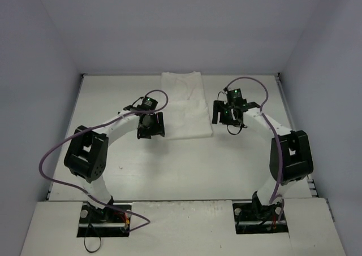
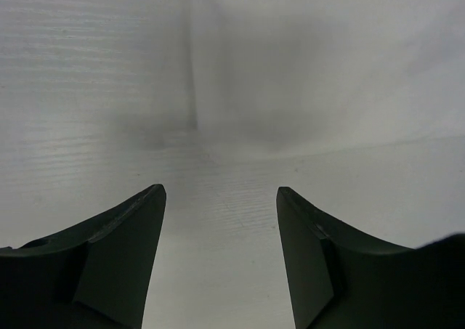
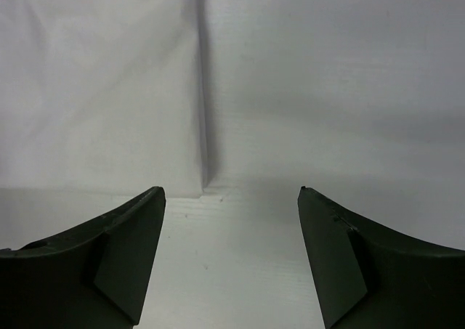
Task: Fold and stack the t-shirts
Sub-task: Grab one side of the 2/3 rectangular tshirt with both arms
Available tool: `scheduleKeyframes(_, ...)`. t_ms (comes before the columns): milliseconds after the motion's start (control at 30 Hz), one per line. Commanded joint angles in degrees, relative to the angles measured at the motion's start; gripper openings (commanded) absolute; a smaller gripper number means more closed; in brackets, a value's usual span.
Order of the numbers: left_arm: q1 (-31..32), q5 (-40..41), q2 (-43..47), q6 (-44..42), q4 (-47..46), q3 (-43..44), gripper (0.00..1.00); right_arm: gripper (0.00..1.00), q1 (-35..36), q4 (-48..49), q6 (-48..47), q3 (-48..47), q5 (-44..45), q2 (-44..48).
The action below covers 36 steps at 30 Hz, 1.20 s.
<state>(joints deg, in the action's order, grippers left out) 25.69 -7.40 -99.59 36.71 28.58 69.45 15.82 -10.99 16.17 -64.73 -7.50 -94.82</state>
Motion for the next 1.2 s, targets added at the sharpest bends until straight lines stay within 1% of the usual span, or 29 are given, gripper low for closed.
scheduleKeyframes(0,-0.5,-0.1,-1.3,1.3,-1.4,1.2,0.58,0.69,1.9,8.3,7.3,5.5,1.3,1.5)
scheduleKeyframes(167,-0.4,-0.6,-3.3,2.4,-3.2,1.8,0.57,0.66,4.2,10.6,8.9,8.3,1.5,0.3)
scheduleKeyframes(200,-0.5,-0.5,-3.8,2.5,-3.3,2.0,0.57,0.66,4.3,12.7,9.0,8.5,1.3,0.0)
scheduleKeyframes(400,-0.5,-0.7,-6.0,3.6,-4.2,3.3,0.55,0.65,5.0,15.3,9.7,10.2,1.6,-1.9)
scheduleKeyframes(567,-0.4,-0.9,-8.0,5.1,-4.3,2.8,0.5,0.65,6.2,15.8,10.5,11.6,2.7,-3.4)
scheduleKeyframes(667,-0.2,-0.7,-8.4,5.5,-4.7,1.9,0.43,0.65,7.3,16.0,11.4,13.0,3.4,-3.5)
scheduleKeyframes(767,0.1,-0.5,-8.7,5.6,-4.9,0.9,0.3,0.64,7.8,16.4,12.4,14.5,3.8,-4.0)
scheduleKeyframes(800,0.1,-0.5,-8.7,5.6,-4.9,0.7,0.23,0.63,8.2,16.6,12.6,14.8,4.0,-4.1)
scheduleKeyframes(867,0.2,-0.7,-9.0,5.7,-5.1,-0.1,0.18,0.61,8.3,16.6,13.6,16.0,4.1,-4.1)
scheduleKeyframes(900,0.3,-0.8,-9.1,5.7,-5.4,-0.4,0.14,0.61,8.5,16.5,14.0,16.3,4.9,-4.1)
scheduleKeyframes(933,0.4,-0.7,-9.1,5.6,-5.4,-0.6,0.13,0.6,8.5,16.5,14.3,16.7,4.9,-4.0)
scheduleKeyframes(967,0.4,-0.6,-9.3,5.6,-5.8,-1.2,0.09,0.58,8.7,16.7,14.5,17.0,5.2,-4.5)
scheduleKeyframes(1000,0.4,-0.5,-9.5,5.6,-6.1,-1.5,0.06,0.54,8.9,16.8,14.7,17.2,5.3,-4.9)
scheduleKeyframes(1033,0.4,-0.5,-9.7,5.6,-6.2,-1.7,0.03,0.53,9.0,16.8,14.7,17.3,5.3,-5.3)
scheduleKeyframes(1067,0.4,-0.5,-9.9,5.4,-6.2,-1.7,0.01,0.47,9.1,16.8,14.7,17.3,5.3,-5.8)
scheduleKeyframes(1133,0.4,-0.8,-10.1,5.0,-6.2,-2.3,0.0,0.29,9.3,17.0,15.0,17.5,5.4,-6.3)
scheduleKeyframes(1167,0.4,-0.8,-9.7,4.8,-6.2,-2.8,0.0,0.22,9.4,17.2,15.0,17.8,5.5,-6.2)
